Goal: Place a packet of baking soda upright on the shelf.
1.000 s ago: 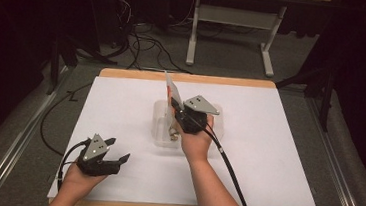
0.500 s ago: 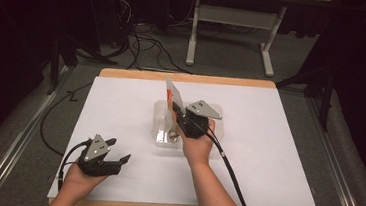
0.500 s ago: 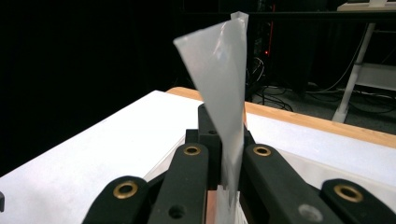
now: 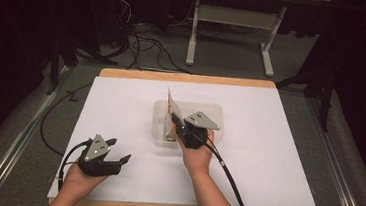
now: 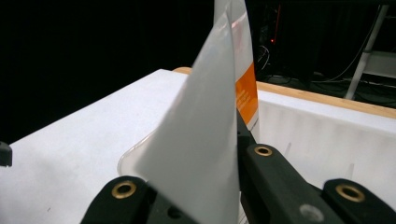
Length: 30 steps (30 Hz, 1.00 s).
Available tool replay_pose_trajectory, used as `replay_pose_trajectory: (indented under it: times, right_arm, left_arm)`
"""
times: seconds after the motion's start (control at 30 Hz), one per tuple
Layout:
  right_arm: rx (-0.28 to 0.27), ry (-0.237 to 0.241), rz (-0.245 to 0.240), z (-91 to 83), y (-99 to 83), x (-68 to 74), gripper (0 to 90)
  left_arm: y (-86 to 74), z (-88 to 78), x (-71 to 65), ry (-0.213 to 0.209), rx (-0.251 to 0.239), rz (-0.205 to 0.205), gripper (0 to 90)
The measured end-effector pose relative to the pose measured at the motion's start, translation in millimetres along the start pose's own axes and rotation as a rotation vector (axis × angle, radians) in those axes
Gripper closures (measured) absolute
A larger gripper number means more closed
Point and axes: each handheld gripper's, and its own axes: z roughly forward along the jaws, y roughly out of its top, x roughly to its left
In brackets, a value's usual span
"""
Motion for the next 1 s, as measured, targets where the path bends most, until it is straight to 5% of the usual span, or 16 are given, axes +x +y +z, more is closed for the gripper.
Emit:
replay_pose_trajectory:
  times: [0.3, 0.73, 1.0]
  right_arm:
    - [0.012, -0.003, 0.000, -1.9, -3.1, 1.5, 86.3]
    - [0.049, 0.000, -0.031, -1.9, 12.2, 6.3, 26.7]
    - [0.076, 0.003, -0.029, -10.0, 14.5, 6.4, 20.8]
  left_arm:
    - [0.1, 0.2, -0.1, 0.000, 0.001, 0.000, 27.6]
    - [0.5, 0.3, 0.7, 0.002, -0.003, 0.000, 27.6]
    - [0.6, -0.3, 0.7, 0.005, -0.005, 0.001, 27.6]
